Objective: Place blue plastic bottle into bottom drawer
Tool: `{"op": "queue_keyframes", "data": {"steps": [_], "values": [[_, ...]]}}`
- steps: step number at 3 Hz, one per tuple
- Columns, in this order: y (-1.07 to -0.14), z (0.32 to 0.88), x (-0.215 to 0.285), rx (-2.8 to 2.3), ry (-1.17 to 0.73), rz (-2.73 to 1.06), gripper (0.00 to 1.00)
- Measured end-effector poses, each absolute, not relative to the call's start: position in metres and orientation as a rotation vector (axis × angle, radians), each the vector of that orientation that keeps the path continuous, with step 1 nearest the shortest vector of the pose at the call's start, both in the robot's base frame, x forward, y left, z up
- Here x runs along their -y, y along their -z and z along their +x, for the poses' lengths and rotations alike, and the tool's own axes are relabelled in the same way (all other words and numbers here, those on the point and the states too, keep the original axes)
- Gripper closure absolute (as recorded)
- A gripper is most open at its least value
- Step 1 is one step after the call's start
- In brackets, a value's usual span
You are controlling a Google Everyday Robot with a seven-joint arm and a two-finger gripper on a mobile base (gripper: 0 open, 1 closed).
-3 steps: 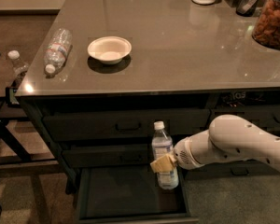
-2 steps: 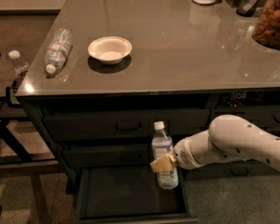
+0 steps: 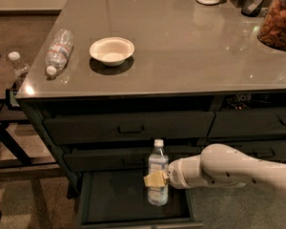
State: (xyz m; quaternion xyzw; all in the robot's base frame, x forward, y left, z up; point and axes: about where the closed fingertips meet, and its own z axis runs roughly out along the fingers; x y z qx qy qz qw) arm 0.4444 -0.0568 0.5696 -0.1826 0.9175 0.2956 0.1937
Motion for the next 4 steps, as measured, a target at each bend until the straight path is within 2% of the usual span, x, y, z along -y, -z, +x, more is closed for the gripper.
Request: {"op": "queue_keyframes", "data": {"steps": [1, 4], "values": [[-0.527, 0.445, 0.045, -2.603, -0.902, -0.398, 1.00], [-0.500, 0.458, 0.039, -2.566, -1.004, -0.294, 1.00]]}}
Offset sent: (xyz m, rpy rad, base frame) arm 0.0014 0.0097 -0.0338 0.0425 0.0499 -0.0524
